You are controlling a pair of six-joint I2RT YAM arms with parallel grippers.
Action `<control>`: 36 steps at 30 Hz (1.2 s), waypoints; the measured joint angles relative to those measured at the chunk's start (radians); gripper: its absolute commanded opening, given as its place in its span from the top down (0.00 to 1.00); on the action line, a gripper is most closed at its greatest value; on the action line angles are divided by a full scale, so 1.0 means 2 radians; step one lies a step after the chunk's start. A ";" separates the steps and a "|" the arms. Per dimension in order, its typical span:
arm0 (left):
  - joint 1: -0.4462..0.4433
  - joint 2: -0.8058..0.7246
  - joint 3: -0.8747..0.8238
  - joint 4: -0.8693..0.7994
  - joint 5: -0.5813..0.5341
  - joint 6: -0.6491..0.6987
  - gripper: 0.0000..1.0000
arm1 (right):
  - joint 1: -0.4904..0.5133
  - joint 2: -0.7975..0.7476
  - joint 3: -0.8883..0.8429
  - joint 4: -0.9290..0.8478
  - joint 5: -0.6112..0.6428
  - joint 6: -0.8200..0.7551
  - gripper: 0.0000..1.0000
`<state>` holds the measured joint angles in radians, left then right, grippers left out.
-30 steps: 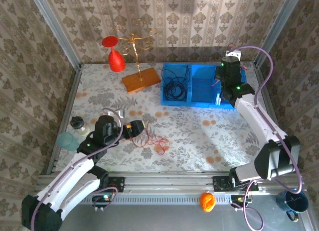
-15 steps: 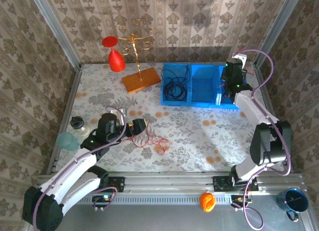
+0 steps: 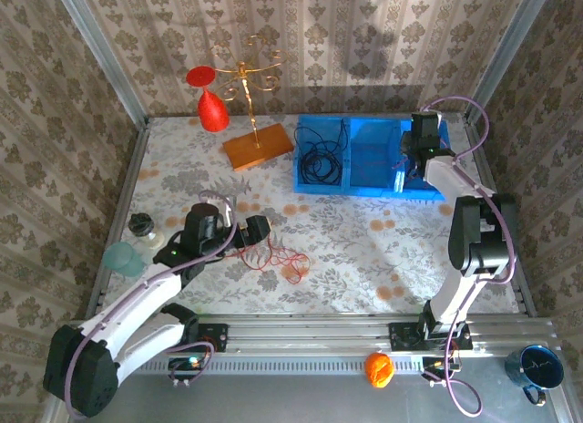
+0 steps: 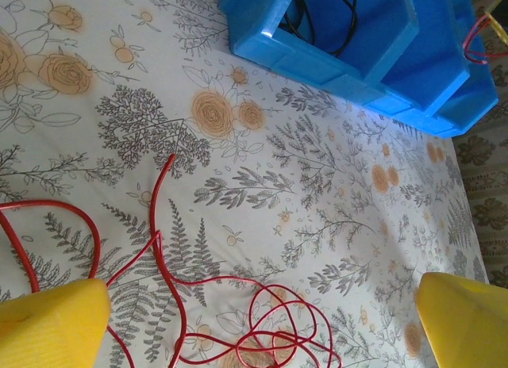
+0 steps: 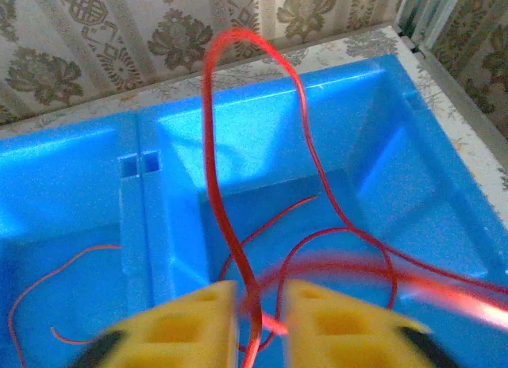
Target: Untangle the cables
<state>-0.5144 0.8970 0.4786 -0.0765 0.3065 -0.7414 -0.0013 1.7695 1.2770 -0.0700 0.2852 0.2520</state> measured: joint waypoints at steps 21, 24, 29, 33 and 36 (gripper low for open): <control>0.001 0.005 0.018 -0.019 -0.014 0.002 0.12 | 0.130 -0.265 -0.152 -0.070 -0.042 0.084 0.54; 0.006 0.020 0.018 -0.034 -0.031 0.005 0.25 | 0.234 -0.320 -0.197 -0.068 -0.044 0.084 0.58; 0.009 0.066 0.017 -0.037 -0.041 0.004 0.32 | 0.385 -0.310 -0.233 -0.063 -0.068 0.085 0.53; 0.004 0.110 0.015 -0.027 -0.036 0.006 0.28 | 0.462 -0.234 -0.230 -0.052 -0.115 0.059 0.49; -0.009 0.132 0.006 -0.019 -0.036 0.009 0.30 | 0.497 -0.182 -0.230 -0.048 -0.146 0.045 0.49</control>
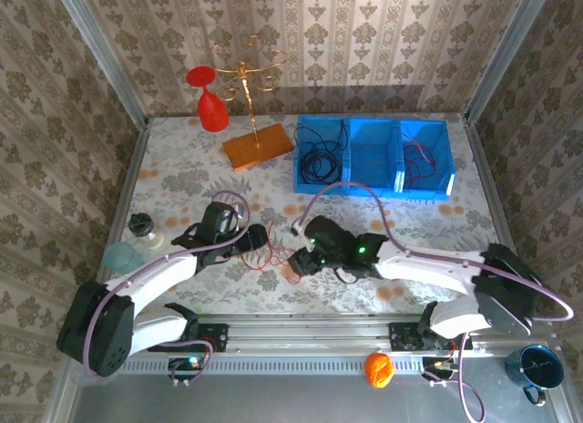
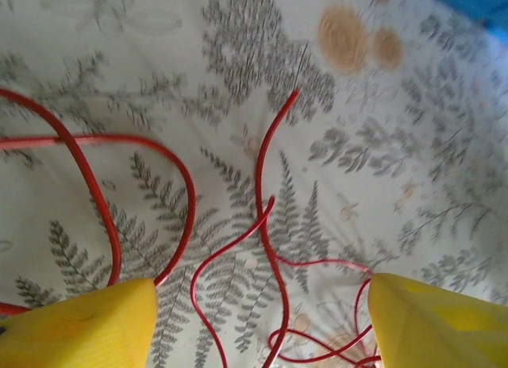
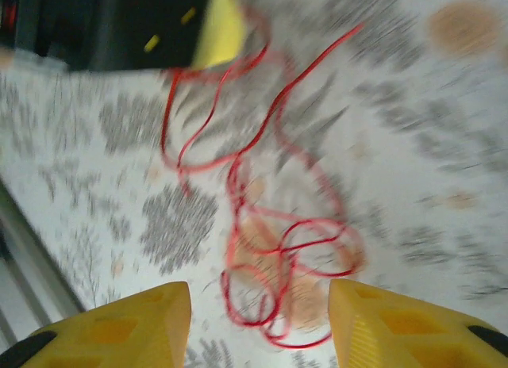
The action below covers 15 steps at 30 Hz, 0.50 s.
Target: Untangle the cables
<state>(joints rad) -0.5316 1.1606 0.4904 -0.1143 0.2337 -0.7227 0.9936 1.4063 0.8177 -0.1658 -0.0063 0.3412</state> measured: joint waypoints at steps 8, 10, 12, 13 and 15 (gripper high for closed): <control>-0.026 0.005 -0.029 0.013 -0.005 0.000 0.35 | 0.003 0.082 0.027 0.032 -0.013 -0.010 0.61; -0.026 0.000 -0.029 0.012 -0.007 0.000 0.34 | 0.003 0.092 0.042 0.040 -0.013 -0.012 0.75; -0.026 -0.009 -0.029 0.012 -0.009 0.001 0.35 | 0.003 0.093 0.050 0.046 -0.014 -0.014 0.92; -0.026 -0.015 -0.029 0.011 -0.010 0.002 0.35 | 0.003 0.093 0.053 0.048 -0.014 -0.013 0.98; -0.026 -0.030 -0.029 0.006 -0.009 0.007 0.35 | 0.003 0.088 0.054 0.048 -0.014 -0.012 1.00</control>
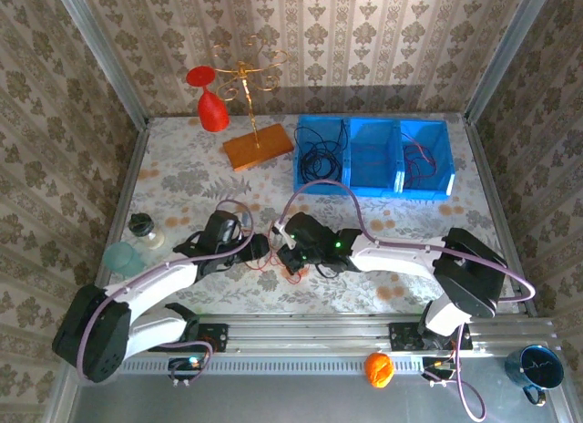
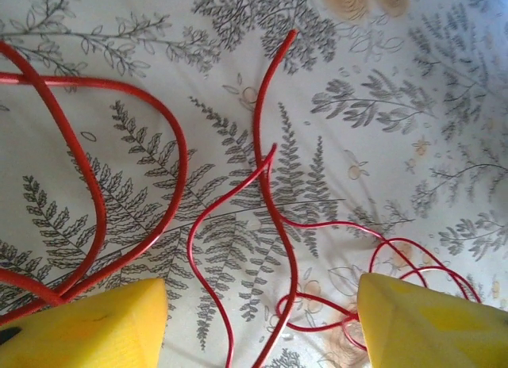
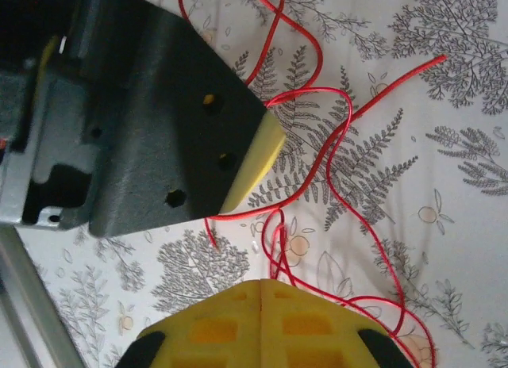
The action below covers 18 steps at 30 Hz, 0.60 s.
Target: Untangle the cables
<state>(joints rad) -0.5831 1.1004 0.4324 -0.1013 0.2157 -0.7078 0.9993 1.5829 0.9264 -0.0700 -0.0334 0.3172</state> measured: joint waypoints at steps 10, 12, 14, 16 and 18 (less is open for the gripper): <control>-0.013 -0.121 -0.001 0.008 0.016 0.034 0.30 | 0.000 -0.144 -0.009 -0.018 0.020 -0.002 0.95; -0.021 -0.134 -0.003 0.015 0.014 0.038 0.27 | 0.000 -0.153 -0.006 -0.021 0.025 -0.002 0.74; -0.027 -0.139 -0.003 0.011 0.002 0.037 0.21 | -0.001 -0.141 0.002 -0.029 0.028 -0.003 0.63; -0.027 -0.139 -0.004 -0.003 -0.025 0.030 0.14 | -0.001 -0.113 0.010 -0.035 0.026 -0.002 0.59; -0.021 -0.139 -0.007 -0.018 -0.048 0.018 0.04 | -0.001 -0.080 0.012 -0.035 0.023 0.001 0.56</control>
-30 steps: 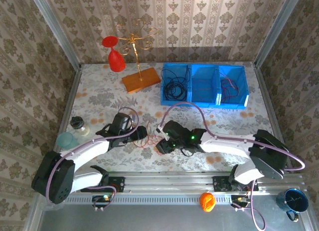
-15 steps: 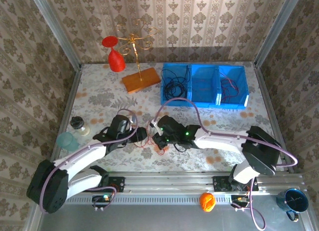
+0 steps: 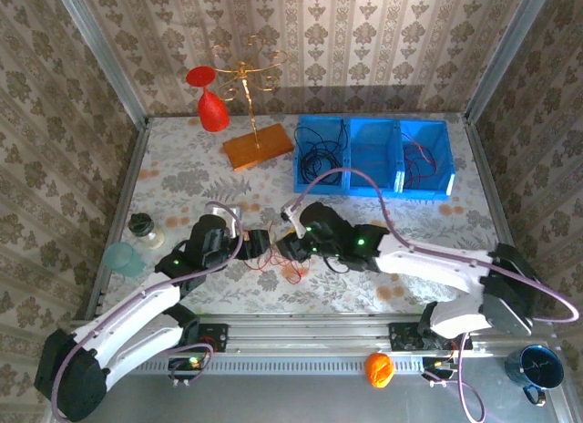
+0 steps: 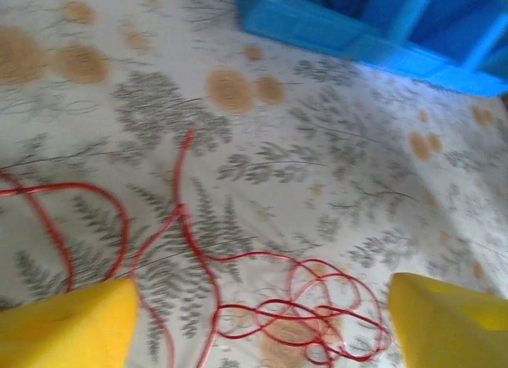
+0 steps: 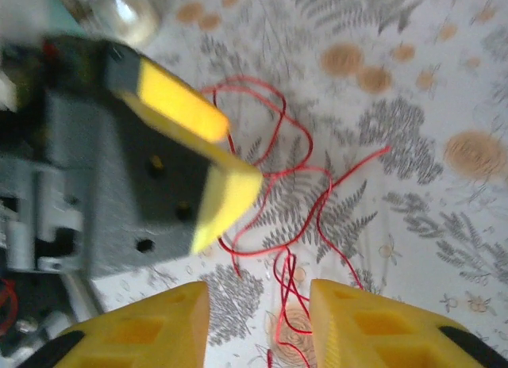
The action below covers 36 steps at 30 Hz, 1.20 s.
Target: Untangle the cables
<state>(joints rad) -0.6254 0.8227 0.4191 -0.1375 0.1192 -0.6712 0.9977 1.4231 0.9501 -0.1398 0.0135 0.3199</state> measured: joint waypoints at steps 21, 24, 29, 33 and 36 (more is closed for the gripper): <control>0.003 -0.020 -0.040 0.059 0.044 -0.017 0.10 | 0.000 -0.019 0.014 -0.033 0.004 0.011 1.00; -0.010 -0.038 -0.043 0.087 0.061 -0.006 0.15 | 0.000 -0.072 0.023 -0.043 0.018 0.010 1.00; -0.038 -0.047 -0.039 0.123 0.084 0.013 0.20 | 0.000 -0.125 0.029 -0.053 0.026 0.010 1.00; -0.054 -0.031 -0.027 0.142 0.097 0.023 0.24 | 0.000 -0.128 0.036 -0.062 0.027 0.010 1.00; -0.065 -0.021 -0.014 0.164 0.113 0.030 0.24 | 0.000 -0.128 0.036 -0.069 0.029 0.010 1.00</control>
<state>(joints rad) -0.7559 0.7803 0.3916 0.1905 0.3447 -0.6117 0.9977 1.1675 1.0218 -0.2783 0.0715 0.3397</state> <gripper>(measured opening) 0.765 0.061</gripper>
